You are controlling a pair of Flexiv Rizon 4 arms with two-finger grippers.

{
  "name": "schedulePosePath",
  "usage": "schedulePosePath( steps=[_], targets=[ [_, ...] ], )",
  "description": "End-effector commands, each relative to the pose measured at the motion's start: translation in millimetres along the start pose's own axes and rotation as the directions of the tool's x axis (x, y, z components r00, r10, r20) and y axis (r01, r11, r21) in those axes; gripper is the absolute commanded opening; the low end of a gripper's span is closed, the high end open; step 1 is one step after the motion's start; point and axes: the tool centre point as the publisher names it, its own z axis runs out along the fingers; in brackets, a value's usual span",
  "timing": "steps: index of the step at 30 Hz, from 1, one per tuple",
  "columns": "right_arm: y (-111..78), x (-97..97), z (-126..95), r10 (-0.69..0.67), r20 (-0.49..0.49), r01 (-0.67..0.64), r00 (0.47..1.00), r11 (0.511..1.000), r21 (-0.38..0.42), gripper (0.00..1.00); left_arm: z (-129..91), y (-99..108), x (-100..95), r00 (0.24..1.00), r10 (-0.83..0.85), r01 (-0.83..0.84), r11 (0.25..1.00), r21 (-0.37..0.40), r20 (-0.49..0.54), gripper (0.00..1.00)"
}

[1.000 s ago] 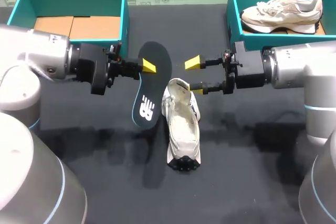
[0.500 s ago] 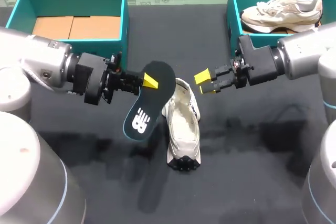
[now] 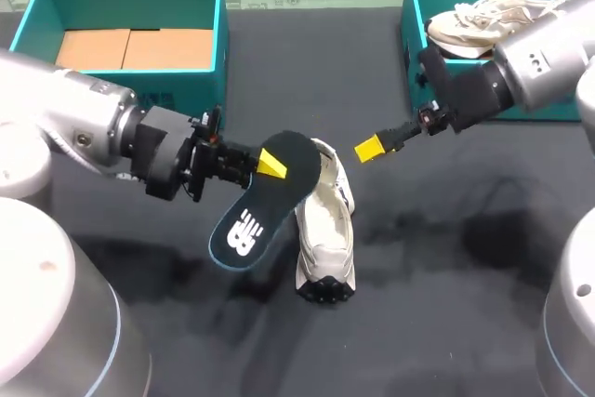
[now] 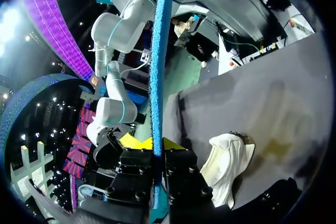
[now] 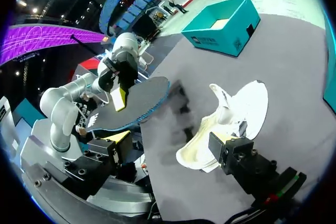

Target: Take the shoe out of the shoebox, open the shoe tongue, remove and reinsert the insole, then place the shoe into the shoebox

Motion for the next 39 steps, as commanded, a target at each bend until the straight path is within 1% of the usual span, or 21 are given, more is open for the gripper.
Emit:
schedulePosePath(
  steps=[1, 3, 4, 5, 6, 21, 22, 23, 24, 25, 26, 27, 29, 30, 32, 33, 34, 39],
  targets=[
    [-16.5, 10.4, -11.0, -0.156, 0.126, 0.147, 0.98, 0.986, 0.079, 1.0, 4.4, -5.2, 2.0, 0.999, -0.044, 0.043, 0.999, 0.02, 0.02, 0.0],
    [-23.5, 11.1, -13.2, -0.203, 0.146, 0.191, 0.968, 0.977, 0.094, 1.0, 3.4, -9.1, 3.7, 0.992, -0.113, 0.112, 0.994, 0.017, 0.056, 0.0],
    [-26.8, 11.2, -13.7, -0.224, 0.165, 0.208, 0.96, 0.972, 0.109, 1.0, 2.7, -10.5, 4.9, 0.987, -0.147, 0.147, 0.989, 0.001, 0.059, 0.0],
    [-28.8, 11.6, -13.2, -0.258, 0.161, 0.24, 0.953, 0.963, 0.125, 1.0, 2.4, -11.6, 6.3, 0.987, -0.151, 0.152, 0.988, -0.018, 0.047, 0.0],
    [-32.5, 12.4, -12.6, -0.306, 0.137, 0.287, 0.942, 0.947, 0.147, 1.0, 2.4, -11.6, 6.3, 0.987, -0.151, 0.152, 0.988, -0.018, 0.047, 0.0],
    [-32.5, 12.4, -12.6, -0.306, 0.137, 0.287, 0.942, 0.947, 0.147, 1.0, 2.4, -11.6, 6.3, 0.987, -0.151, 0.152, 0.988, -0.018, 0.047, 0.0],
    [-33.6, 12.3, -13.6, -0.33, 0.17, 0.298, 0.928, 0.935, 0.19, 1.0, 9.1, -12.7, 6.7, 0.986, -0.162, 0.162, 0.987, 0.008, 0.044, 0.0],
    [-37.1, 11.9, -15.0, -0.365, 0.182, 0.328, 0.913, 0.922, 0.204, 1.0, 14.2, -13.7, 7.5, 0.985, -0.168, 0.167, 0.986, 0.022, 0.037, 0.0],
    [-41.6, 12.2, -16.2, -0.407, 0.199, 0.36, 0.892, 0.903, 0.235, 1.0, 18.9, -14.8, 8.2, 0.982, -0.186, 0.185, 0.982, 0.045, 0.034, 0.0],
    [-47.5, 13.0, -16.7, -0.454, 0.23, 0.395, 0.861, 0.881, 0.26, 1.0, 21.5, -16.5, 8.6, 0.978, -0.201, 0.199, 0.979, 0.038, 0.046, 0.0],
    [-53.4, 12.3, -17.5, -0.474, 0.232, 0.414, 0.85, 0.871, 0.263, 1.0, 24.7, -18.3, 9.4, 0.973, -0.227, 0.226, 0.974, 0.027, 0.048, 0.0],
    [-58.8, 11.3, -17.8, -0.499, 0.254, 0.426, 0.829, 0.857, 0.291, 1.0, 27.0, -21.6, 10.0, 0.968, -0.248, 0.247, 0.969, 0.014, 0.05, 0.0],
    [-66.9, 11.4, -15.8, -0.541, 0.255, 0.454, 0.801, 0.828, 0.33, 1.0, 31.9, -28.2, 11.9, 0.959, -0.277, 0.277, 0.961, 0.006, 0.057, 0.0],
    [-70.3, 11.2, -14.8, -0.557, 0.251, 0.459, 0.792, 0.814, 0.357, 1.0, 34.5, -32.2, 13.8, 0.95, -0.304, 0.304, 0.953, 0.017, 0.066, 0.0],
    [-76.7, 8.4, -12.5, -0.567, 0.247, 0.458, 0.786, 0.802, 0.385, 1.0, 40.0, -39.6, 17.5, 0.934, -0.349, 0.348, 0.937, 0.035, 0.071, 0.0],
    [-80.1, 4.9, -11.3, -0.564, 0.223, 0.46, 0.795, 0.8, 0.385, 1.0, 43.0, -42.7, 19.4, 0.934, -0.353, 0.352, 0.936, 0.033, 0.059, 0.0],
    [-80.1, 4.9, -11.3, -0.564, 0.223, 0.46, 0.795, 0.8, 0.385, 1.0, 44.4, -45.0, 20.4, 0.941, -0.338, 0.337, 0.941, 0.025, 0.031, 0.0],
    [-80.1, 4.9, -11.3, -0.564, 0.223, 0.46, 0.795, 0.8, 0.385, 1.0, 44.4, -45.0, 20.4, 0.941, -0.338, 0.337, 0.941, 0.025, 0.031, 0.0]
  ],
)
